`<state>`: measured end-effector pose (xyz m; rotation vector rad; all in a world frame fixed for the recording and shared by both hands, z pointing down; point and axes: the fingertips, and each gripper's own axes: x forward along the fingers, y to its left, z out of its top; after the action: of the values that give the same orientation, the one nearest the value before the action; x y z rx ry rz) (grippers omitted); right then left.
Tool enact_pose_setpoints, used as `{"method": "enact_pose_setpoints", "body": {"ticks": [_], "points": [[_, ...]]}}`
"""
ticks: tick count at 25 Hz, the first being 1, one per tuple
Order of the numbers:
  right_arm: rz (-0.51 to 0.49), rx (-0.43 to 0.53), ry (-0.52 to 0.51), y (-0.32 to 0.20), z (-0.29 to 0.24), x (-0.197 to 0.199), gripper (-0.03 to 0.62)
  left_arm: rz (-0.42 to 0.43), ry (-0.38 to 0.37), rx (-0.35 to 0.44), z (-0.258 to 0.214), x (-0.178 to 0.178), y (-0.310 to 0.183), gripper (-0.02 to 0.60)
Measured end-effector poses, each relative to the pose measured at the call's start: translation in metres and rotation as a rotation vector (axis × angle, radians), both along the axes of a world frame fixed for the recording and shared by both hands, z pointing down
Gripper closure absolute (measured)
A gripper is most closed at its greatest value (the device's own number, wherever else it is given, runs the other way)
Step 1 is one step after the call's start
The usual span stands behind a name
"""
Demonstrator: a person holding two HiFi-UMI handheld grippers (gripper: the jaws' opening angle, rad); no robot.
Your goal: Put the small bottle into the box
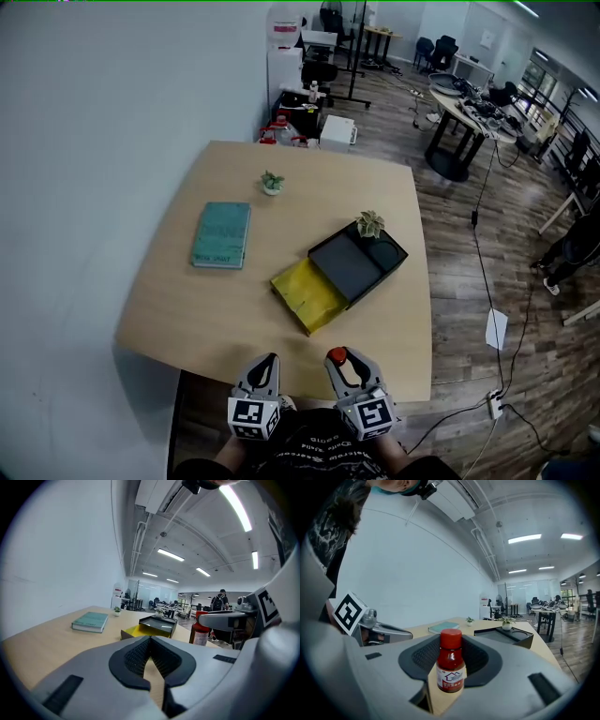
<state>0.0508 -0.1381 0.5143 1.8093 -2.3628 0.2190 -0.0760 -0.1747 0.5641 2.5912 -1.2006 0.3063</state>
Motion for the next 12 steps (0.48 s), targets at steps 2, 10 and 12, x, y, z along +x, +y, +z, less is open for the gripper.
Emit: {"method": "enact_pose_setpoints", "body": {"ticks": [2,10,12], "points": [[0.012,0.006,0.001,-0.009,-0.004,-0.008,0.451,0.011,0.0,0.006,-0.004,-0.007,-0.011,0.577],[0.048,-0.004,0.014,-0.032,0.002,-0.015,0.451,-0.004,0.015,0.002,0.004,-0.024,-0.046,0.577],[0.046,-0.004,0.016,-0.036,-0.001,-0.014,0.451,-0.014,0.018,-0.007,0.006,-0.027,-0.048,0.577]]}}
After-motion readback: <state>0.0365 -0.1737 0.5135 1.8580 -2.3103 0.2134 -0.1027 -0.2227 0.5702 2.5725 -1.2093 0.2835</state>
